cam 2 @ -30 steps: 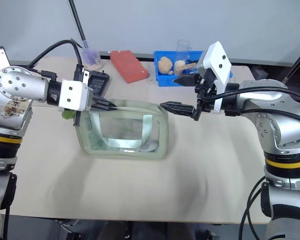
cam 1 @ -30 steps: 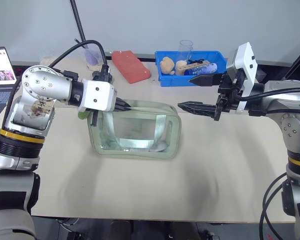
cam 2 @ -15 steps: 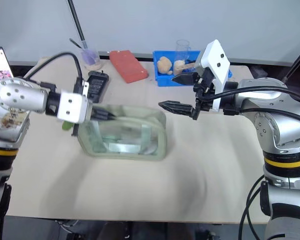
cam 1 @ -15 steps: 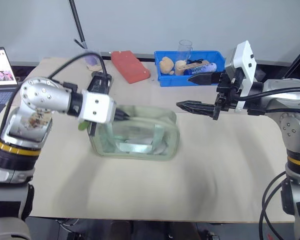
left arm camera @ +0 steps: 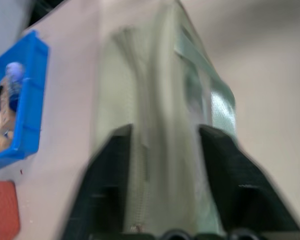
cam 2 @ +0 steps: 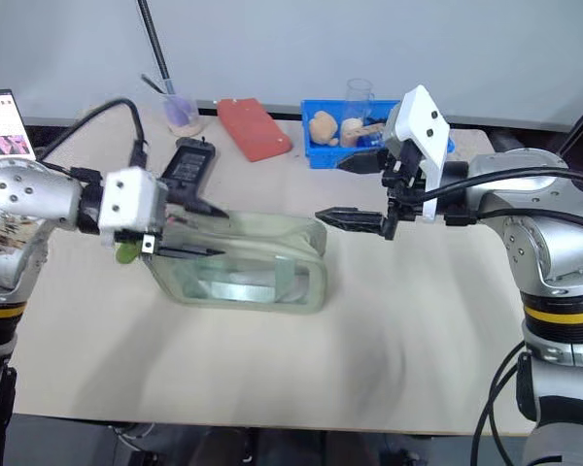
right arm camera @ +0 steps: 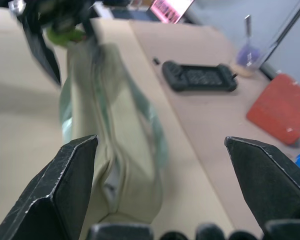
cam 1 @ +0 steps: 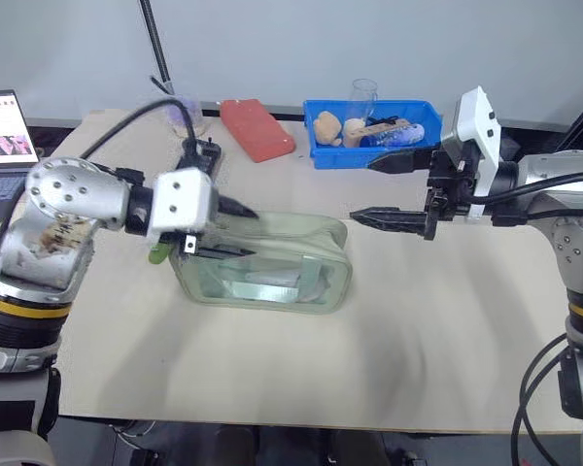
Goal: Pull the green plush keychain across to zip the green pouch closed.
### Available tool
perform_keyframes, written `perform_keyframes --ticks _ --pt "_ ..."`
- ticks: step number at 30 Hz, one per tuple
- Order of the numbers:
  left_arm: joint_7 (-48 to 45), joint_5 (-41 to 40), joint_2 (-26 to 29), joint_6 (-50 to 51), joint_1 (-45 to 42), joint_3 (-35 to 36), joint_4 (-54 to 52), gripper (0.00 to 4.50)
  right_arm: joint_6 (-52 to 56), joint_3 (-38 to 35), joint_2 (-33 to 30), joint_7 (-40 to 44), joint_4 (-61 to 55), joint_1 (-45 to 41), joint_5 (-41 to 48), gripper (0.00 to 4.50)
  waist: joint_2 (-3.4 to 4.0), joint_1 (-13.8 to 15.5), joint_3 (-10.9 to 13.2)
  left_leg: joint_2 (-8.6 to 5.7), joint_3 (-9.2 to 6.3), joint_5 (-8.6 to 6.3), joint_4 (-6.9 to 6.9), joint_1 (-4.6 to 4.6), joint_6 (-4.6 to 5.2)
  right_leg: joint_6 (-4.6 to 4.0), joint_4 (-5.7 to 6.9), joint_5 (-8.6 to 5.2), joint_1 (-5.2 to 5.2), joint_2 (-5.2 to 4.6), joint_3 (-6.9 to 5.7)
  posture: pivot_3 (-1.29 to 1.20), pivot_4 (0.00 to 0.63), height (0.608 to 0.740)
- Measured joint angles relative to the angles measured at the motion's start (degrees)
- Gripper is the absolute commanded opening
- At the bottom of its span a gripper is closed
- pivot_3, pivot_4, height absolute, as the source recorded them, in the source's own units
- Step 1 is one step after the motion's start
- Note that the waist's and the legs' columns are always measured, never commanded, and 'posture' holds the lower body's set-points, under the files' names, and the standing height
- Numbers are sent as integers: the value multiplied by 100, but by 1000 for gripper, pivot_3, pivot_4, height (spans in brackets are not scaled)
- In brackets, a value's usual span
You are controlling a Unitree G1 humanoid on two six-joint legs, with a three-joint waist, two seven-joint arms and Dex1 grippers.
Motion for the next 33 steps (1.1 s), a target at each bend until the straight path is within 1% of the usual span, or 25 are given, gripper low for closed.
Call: perform_keyframes --ticks 1,3,5,7,10,11,12,13,19,20,21,24,29,30,31,33 --pt "62 -280 16 346 -9 153 -115 4462 -3 11 0 72 -28 38 8 4500 0 -6 0 1 0 0 -1 0 0 1 0 -1 0 1 0 0 150 740" --pt "177 -764 27 932 -8 349 -309 4462 -45 49 0 158 -106 167 1 4500 0 -7 0 1 0 0 -2 1 0 2 1 -1 0 2 0 0 150 740" --pt "327 -1368 32 1609 -10 552 -583 4462 -247 301 -4 263 -218 354 -160 4500 0 -6 0 2 -1 0 -1 1 0 5 1 -3 0 2 0 0 150 740" --pt "440 -1807 46 2042 -16 663 -806 4462 -451 549 -2 330 -256 521 -350 4500 0 -5 0 2 -1 0 1 1 0 5 2 -3 0 3 0 0 150 740" --pt "590 -2330 132 2545 -100 752 -1035 4500 -687 813 20 374 -236 684 -630 3690 0 -4 0 1 -1 0 8 1 0 6 7 -2 0 3 1 0 150 740" --pt "627 -2440 152 2647 -137 771 -1090 4500 -733 844 22 389 -233 684 -668 3324 0 -3 0 2 -1 0 9 1 0 6 7 -2 0 4 1 0 150 740" --pt "658 -2512 181 2685 -160 777 -1131 4500 -771 856 23 420 -233 684 -678 3061 0 0 0 3 -1 0 10 1 0 6 6 -2 1 5 1 0 150 740" --pt "687 -2558 211 2707 -166 788 -1167 4500 -787 861 28 447 -234 684 -677 2638 0 0 0 3 -1 0 10 2 0 6 6 -2 2 5 1 0 150 740" --pt "834 -2624 402 2733 -9 900 -1199 4500 -789 870 125 527 -251 713 -663 577 0 -1 0 4 -1 0 10 2 0 4 6 -1 2 6 1 0 150 740" --pt "856 -2610 420 2720 42 917 -1194 4500 -788 870 130 530 -252 714 -663 254 0 0 0 5 -1 0 10 2 0 4 6 -1 2 7 1 0 150 740" --pt "882 -2589 468 2679 122 947 -1184 4500 -788 870 155 531 -255 714 -663 31 0 0 0 6 -1 0 10 2 0 3 5 -1 2 7 1 0 150 740" --pt "988 -2359 632 2542 446 1155 -897 4500 -754 874 202 534 -289 733 -655 31 0 -4 0 10 0 0 9 5 0 -1 5 0 1 10 1 0 150 740" --pt "1122 -1617 1059 2039 1452 1904 298 4500 -608 876 233 497 -414 788 -619 31 1 -21 1 33 4 -1 -3 13 -1 -20 2 2 -4 29 0 0 150 740" --pt "1127 -1554 1061 1988 1550 1974 401 4500 -597 872 233 488 -417 790 -618 31 1 -10 1 40 5 -1 -3 13 -2 -36 0 -4 -4 34 0 0 150 740" --pt "1138 -1513 1066 1924 1901 2241 408 4500 -595 876 271 461 -467 791 -619 31 2 -8 1 52 10 -4 -7 15 -7 -54 -11 -7 -5 41 1 0 150 740" --pt "1155 -1464 1044 1905 2400 2514 480 4500 -594 882 277 445 -499 824 -619 31 2 0 1 60 15 -7 -7 16 -12 -60 -7 -6 -9 44 0 0 150 740"
